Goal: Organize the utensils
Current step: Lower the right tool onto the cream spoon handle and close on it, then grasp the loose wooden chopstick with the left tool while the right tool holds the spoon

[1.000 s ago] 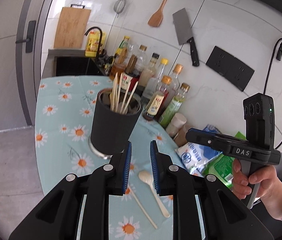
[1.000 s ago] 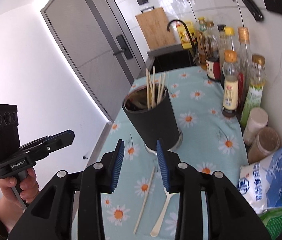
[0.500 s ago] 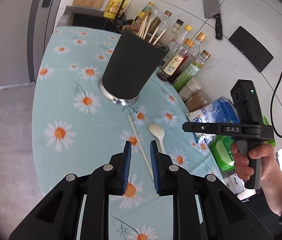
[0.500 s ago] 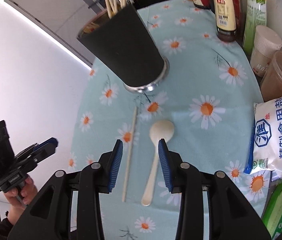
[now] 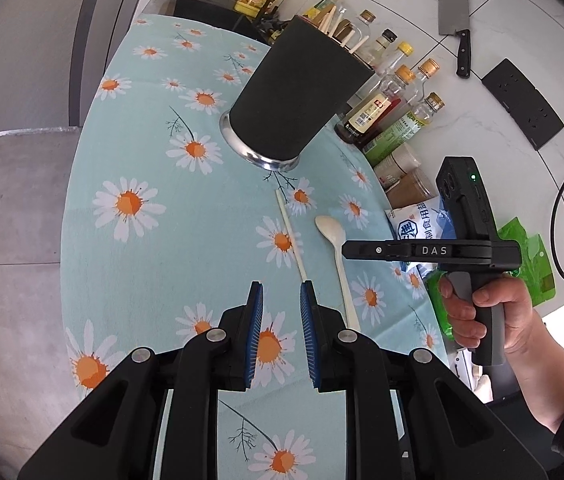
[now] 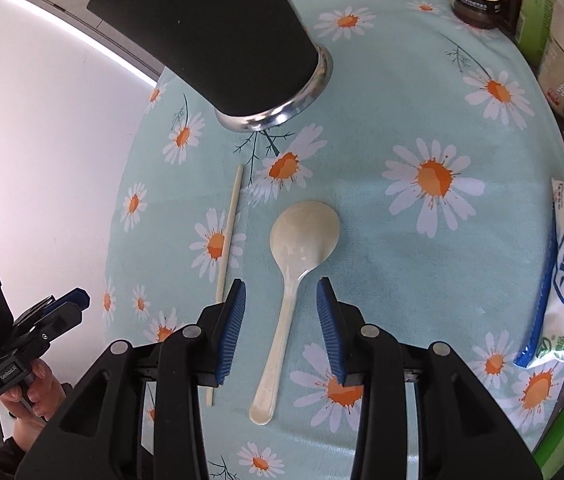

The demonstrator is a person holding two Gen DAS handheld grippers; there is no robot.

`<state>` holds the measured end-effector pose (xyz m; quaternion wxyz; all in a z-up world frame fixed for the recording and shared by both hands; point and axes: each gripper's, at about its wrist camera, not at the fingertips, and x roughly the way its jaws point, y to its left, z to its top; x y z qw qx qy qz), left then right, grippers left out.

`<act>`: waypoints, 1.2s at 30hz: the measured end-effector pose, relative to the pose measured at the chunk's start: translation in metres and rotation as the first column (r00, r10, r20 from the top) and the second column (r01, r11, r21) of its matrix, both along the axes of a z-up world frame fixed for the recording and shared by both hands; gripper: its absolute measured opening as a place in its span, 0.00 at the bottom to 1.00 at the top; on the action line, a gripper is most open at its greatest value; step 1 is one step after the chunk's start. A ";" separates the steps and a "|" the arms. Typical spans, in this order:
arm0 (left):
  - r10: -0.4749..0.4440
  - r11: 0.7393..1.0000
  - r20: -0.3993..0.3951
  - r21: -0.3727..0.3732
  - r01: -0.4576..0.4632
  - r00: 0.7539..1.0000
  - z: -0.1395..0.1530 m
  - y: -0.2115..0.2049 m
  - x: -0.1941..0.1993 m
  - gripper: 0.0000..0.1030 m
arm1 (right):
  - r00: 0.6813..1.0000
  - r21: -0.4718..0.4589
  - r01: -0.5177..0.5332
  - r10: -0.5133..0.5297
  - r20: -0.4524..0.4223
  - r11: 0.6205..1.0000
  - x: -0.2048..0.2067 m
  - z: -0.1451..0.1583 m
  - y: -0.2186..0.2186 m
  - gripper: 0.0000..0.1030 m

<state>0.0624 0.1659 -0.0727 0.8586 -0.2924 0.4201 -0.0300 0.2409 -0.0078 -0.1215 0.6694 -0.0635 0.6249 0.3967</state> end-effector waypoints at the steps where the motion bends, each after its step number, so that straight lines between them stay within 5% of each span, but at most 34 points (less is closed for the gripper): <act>1: 0.002 1.000 -0.001 -0.001 -0.002 1.000 -0.001 0.000 -0.001 0.18 | 1.000 -0.004 -0.002 0.002 0.009 1.000 0.000 0.000 0.001 0.37; 10: 0.017 1.000 -0.010 -0.014 -0.017 1.000 -0.004 0.003 -0.003 0.18 | 0.997 -0.020 -0.032 0.033 0.069 0.999 -0.003 -0.009 0.015 0.36; 18: 0.008 1.000 -0.017 -0.026 -0.008 1.000 -0.006 0.000 0.001 0.18 | 0.983 -0.081 -0.050 0.063 0.170 0.995 -0.009 -0.011 0.022 0.11; 27: -0.014 1.000 -0.034 -0.010 0.014 0.999 -0.004 -0.005 0.016 0.18 | 0.995 0.020 -0.014 0.012 0.097 1.000 0.002 0.002 0.000 0.05; 36: -0.055 0.998 -0.102 0.035 0.058 0.993 -0.011 -0.022 0.050 0.18 | 0.993 0.098 -0.051 0.040 0.115 0.994 -0.004 0.037 -0.021 0.05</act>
